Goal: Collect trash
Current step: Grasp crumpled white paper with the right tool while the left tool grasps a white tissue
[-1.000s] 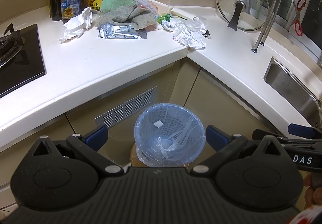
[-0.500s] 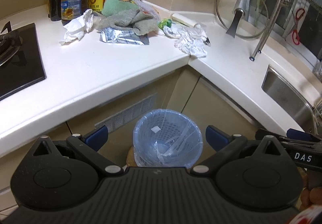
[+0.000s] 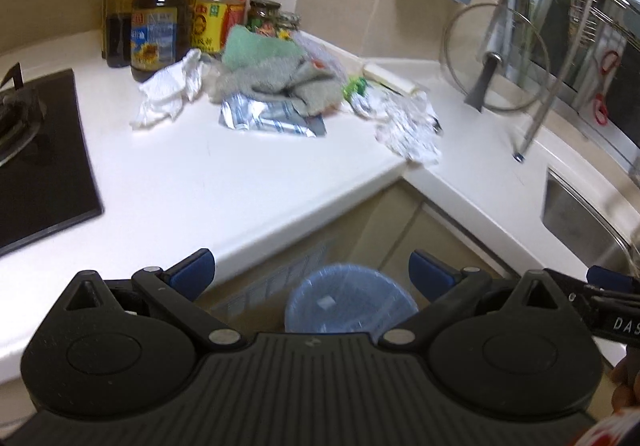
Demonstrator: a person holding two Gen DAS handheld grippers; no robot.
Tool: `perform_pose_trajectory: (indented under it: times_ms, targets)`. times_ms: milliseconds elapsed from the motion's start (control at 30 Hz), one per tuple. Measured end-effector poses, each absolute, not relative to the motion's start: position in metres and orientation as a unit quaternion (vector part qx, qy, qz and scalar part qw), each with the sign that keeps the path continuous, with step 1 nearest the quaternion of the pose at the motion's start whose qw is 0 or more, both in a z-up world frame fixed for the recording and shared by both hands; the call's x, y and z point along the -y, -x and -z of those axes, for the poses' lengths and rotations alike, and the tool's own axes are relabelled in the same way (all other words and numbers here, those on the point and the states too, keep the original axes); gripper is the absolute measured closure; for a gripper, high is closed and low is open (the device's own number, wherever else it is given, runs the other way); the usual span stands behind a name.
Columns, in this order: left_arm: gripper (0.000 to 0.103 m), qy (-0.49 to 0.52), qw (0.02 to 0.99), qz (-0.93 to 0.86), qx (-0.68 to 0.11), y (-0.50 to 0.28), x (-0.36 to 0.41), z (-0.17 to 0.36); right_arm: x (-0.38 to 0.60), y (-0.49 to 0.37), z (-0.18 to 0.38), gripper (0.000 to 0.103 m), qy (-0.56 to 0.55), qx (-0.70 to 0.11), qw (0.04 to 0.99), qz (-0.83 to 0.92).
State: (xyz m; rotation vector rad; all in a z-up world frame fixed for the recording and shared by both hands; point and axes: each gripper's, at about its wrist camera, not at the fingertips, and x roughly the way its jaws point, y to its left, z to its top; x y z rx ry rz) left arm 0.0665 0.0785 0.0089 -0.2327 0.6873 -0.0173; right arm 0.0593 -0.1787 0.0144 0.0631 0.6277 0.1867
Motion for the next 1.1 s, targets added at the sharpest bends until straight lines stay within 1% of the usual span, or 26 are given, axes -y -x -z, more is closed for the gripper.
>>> perform_pose_trajectory:
  times_ms: [200, 500, 567, 600, 633, 767, 867, 933, 967, 1000, 1033, 1100]
  targets:
    - [0.000, 0.128, 0.941, -0.042, -0.311, -0.121, -0.079, -0.005, 0.181, -0.149, -0.006, 0.001, -0.016, -0.299, 0.943, -0.147]
    - [0.000, 0.153, 0.922, -0.137, -0.327, -0.193, -0.063, -0.002, 0.179, -0.279, 0.012, 0.001, 0.029, -0.297, 0.921, -0.251]
    - [0.000, 0.154, 0.918, -0.153, -0.333, -0.201, -0.060, 0.000, 0.175, -0.297, 0.017, 0.004, 0.043, -0.294, 0.915, -0.272]
    - [0.000, 0.152, 0.916, -0.159, -0.334, -0.204, -0.059, 0.000, 0.172, -0.305, 0.019, 0.011, 0.048, -0.296, 0.912, -0.281]
    - [0.000, 0.150, 0.915, -0.165, -0.335, -0.208, -0.058, 0.000, 0.169, -0.312, 0.022, 0.015, 0.051, -0.299, 0.908, -0.288]
    - [0.000, 0.141, 0.915, -0.173, -0.337, -0.221, -0.059, 0.001, 0.162, -0.330, 0.029, 0.018, 0.062, -0.301, 0.903, -0.299]
    - [0.000, 0.138, 0.916, -0.166, -0.338, -0.233, -0.063, 0.002, 0.157, -0.340, 0.033, 0.029, 0.064, -0.310, 0.901, -0.298]
    - [0.001, 0.140, 0.917, -0.159, -0.339, -0.241, -0.064, 0.002, 0.155, -0.343, 0.034, 0.038, 0.067, -0.313, 0.901, -0.294]
    - [0.001, 0.140, 0.918, -0.154, -0.338, -0.244, -0.065, 0.002, 0.153, -0.344, 0.035, 0.041, 0.072, -0.311, 0.901, -0.292]
    - [0.001, 0.138, 0.919, -0.149, -0.337, -0.248, -0.065, 0.002, 0.152, -0.344, 0.036, 0.050, 0.079, -0.310, 0.902, -0.291]
    - [0.001, 0.134, 0.921, -0.145, -0.337, -0.251, -0.065, 0.002, 0.151, -0.344, 0.036, 0.065, 0.085, -0.309, 0.902, -0.289]
    - [0.001, 0.127, 0.923, -0.139, -0.336, -0.256, -0.067, 0.002, 0.150, -0.344, 0.036, 0.079, 0.090, -0.304, 0.905, -0.283]
